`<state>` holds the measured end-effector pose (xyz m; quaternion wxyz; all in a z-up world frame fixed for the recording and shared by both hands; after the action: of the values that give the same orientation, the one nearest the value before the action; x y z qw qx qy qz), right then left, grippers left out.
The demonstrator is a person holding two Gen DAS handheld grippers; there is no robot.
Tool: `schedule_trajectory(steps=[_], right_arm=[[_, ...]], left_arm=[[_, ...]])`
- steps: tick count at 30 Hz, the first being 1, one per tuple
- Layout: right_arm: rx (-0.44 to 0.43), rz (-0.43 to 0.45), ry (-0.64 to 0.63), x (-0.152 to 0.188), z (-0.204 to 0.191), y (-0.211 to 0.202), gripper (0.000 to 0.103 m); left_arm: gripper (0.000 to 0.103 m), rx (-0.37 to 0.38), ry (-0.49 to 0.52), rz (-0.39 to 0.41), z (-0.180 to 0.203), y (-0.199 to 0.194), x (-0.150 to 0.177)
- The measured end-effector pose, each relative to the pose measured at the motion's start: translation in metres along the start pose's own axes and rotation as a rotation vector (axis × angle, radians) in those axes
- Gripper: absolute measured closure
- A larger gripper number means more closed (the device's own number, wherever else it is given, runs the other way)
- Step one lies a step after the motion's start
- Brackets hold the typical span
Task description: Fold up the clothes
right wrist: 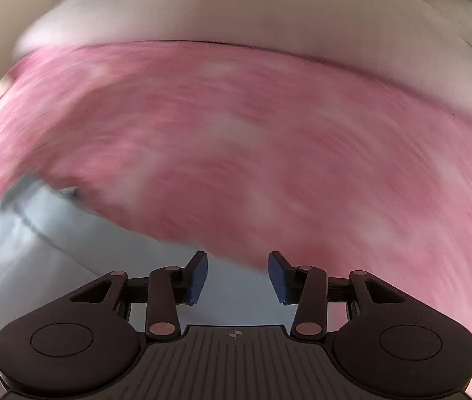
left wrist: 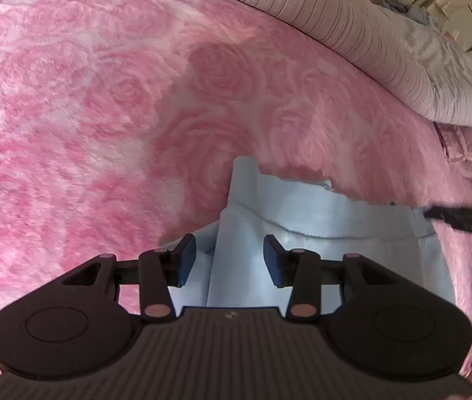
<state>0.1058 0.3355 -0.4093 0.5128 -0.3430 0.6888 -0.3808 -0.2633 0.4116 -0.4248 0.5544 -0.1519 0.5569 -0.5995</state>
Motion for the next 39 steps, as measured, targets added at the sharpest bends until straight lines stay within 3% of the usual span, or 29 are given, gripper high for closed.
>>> schedule_trajectory(steps=[3,6,8,9,13,16,21,24,28,31,33,35,36,38,39], right_arm=[[0.038,-0.041,0.189,0.023,0.048,-0.018,0.058],[0.017,-0.039,0.294,0.039,0.067,-0.020,0.059],[0.005,-0.035,0.317,0.041,0.067,-0.013,0.060],[0.008,-0.019,0.297,0.040,0.065,-0.014,0.088],[0.028,0.040,0.235,0.041,0.061,-0.020,0.094],[0.053,0.065,0.241,0.051,0.066,-0.014,0.093],[0.160,0.042,0.230,0.050,0.066,-0.010,0.059],[0.184,0.104,0.258,0.049,0.065,-0.043,0.059],[0.187,0.145,0.281,0.074,0.050,-0.095,0.059],[0.139,0.098,0.195,0.104,0.010,-0.106,0.059],[0.098,0.040,0.123,0.128,-0.020,-0.096,0.059],[0.162,-0.011,0.054,0.154,-0.031,-0.080,0.059],[0.213,-0.024,0.043,0.165,-0.025,-0.075,0.059],[0.234,0.001,0.131,0.182,0.002,-0.076,0.058],[0.225,0.013,0.233,0.185,0.017,-0.083,0.058]], left_arm=[[0.064,0.017,-0.030,0.007,-0.001,0.007,-0.001],[0.069,0.022,-0.022,0.004,0.002,0.015,0.000],[0.101,0.003,0.033,0.004,0.006,0.021,0.000],[0.102,-0.014,0.063,0.018,0.008,0.020,0.000],[0.102,-0.082,0.141,0.080,0.011,0.014,-0.001],[0.096,-0.130,0.161,0.073,0.006,0.025,0.008],[0.085,-0.191,0.136,0.068,0.007,0.013,0.001],[0.085,-0.221,0.116,0.100,0.009,-0.015,0.005],[0.085,-0.107,0.142,0.063,0.038,-0.033,0.040],[0.085,-0.021,0.160,0.035,0.060,-0.047,0.066],[0.086,-0.034,0.181,0.000,0.062,-0.041,0.090],[0.091,-0.084,0.178,-0.032,0.050,-0.035,0.110],[0.099,-0.105,0.173,-0.044,0.041,-0.035,0.117],[0.100,-0.115,0.160,-0.060,0.030,-0.040,0.120],[0.100,-0.111,0.153,-0.073,0.027,-0.043,0.118]])
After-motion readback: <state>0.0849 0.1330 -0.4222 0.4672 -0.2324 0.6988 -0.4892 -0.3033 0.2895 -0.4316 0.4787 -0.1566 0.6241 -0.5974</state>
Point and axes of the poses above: each gripper's, at about its wrist camera, not at the fingertips, and y roughly the way its jaws point, z to its right, x to its underside, the point moved 8 cm from there along y, roughly the way its jaws point, and after that the axes turned 10 degrees about y, right-handed, at the moved point
